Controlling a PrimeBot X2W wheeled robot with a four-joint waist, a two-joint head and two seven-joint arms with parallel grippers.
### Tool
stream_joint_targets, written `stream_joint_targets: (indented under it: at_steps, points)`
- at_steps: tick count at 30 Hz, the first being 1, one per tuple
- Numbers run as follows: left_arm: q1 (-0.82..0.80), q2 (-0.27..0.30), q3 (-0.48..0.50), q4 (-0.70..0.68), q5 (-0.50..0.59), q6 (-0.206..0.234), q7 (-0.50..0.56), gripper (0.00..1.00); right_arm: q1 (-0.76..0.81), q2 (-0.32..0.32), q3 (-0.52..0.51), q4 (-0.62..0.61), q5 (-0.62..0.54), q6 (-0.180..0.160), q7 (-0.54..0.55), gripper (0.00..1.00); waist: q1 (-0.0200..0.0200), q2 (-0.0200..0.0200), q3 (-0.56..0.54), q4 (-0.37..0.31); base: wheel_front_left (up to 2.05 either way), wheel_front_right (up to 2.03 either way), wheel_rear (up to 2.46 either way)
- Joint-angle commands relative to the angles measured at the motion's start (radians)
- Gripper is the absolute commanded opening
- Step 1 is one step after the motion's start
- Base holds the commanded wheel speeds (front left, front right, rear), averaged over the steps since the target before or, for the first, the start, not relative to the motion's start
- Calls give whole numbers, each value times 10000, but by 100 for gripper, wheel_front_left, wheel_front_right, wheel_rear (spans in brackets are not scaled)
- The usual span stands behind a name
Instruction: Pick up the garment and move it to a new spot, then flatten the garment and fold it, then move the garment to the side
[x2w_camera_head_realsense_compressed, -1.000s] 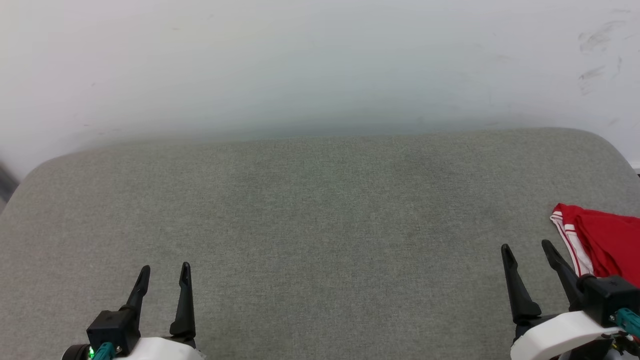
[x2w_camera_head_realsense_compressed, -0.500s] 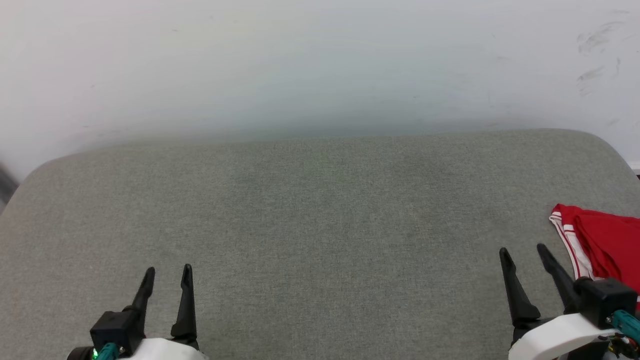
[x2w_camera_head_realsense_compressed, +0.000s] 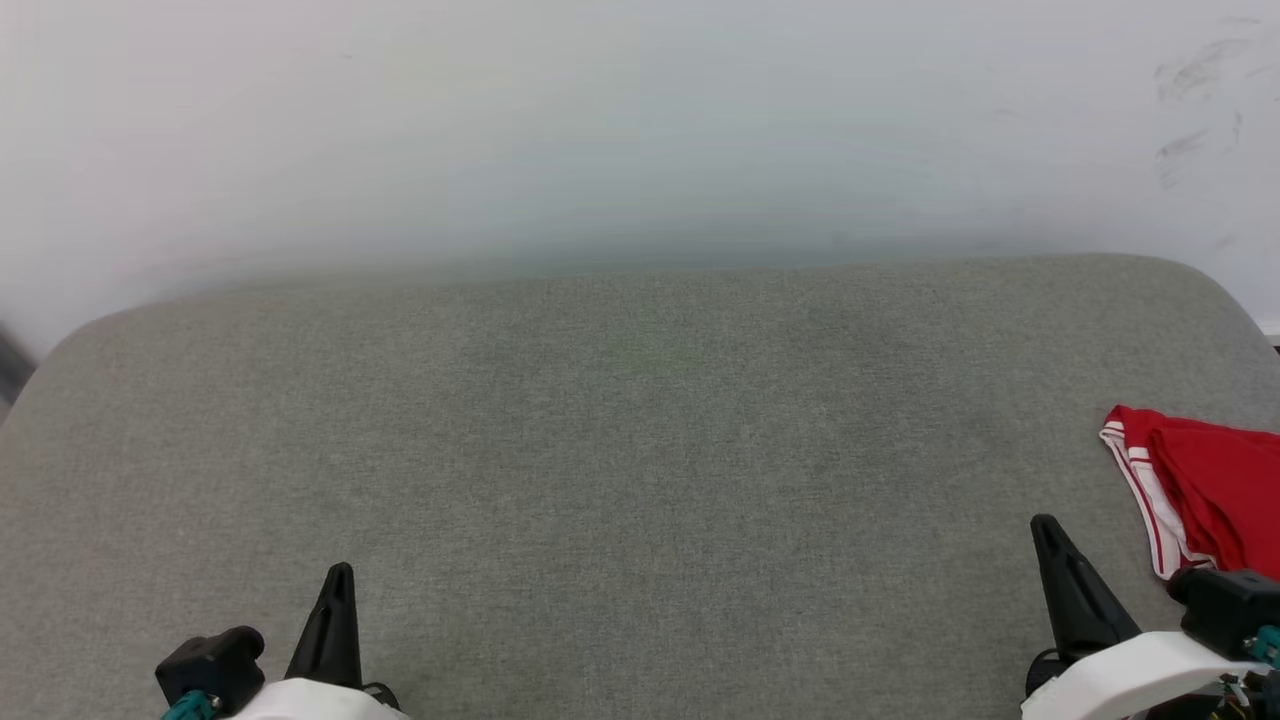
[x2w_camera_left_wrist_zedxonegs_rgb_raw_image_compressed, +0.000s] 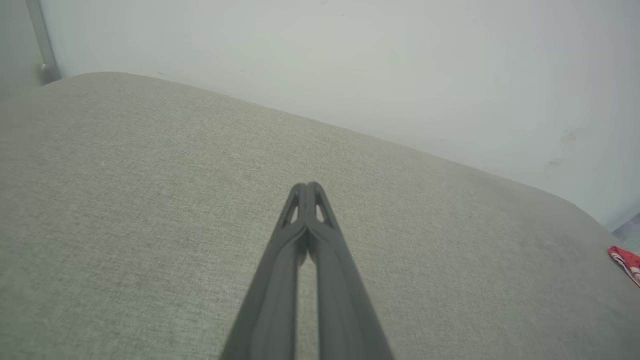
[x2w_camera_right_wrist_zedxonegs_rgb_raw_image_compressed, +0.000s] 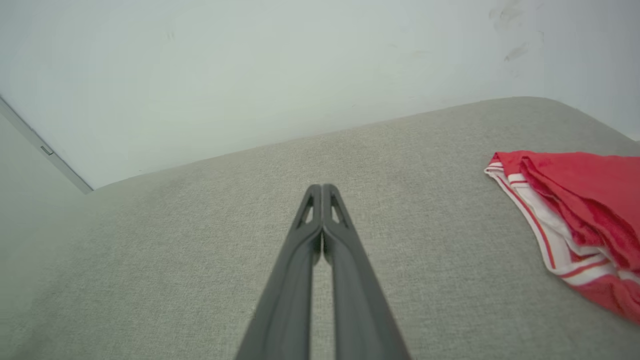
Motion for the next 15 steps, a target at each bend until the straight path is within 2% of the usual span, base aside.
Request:
stream_joint_targets:
  at_steps: [1,15]
  points:
    - [-335,14,103,-105,-260,-54,53,0,-283,19,-50,-87,322,-1,13,0,0,0,3,2,0,0,0]
    - [-647,-246,498,57,-2455,-387,666,0,-651,81,-213,380,2866,-1,203,0,0,0,57,47,0,0,0]
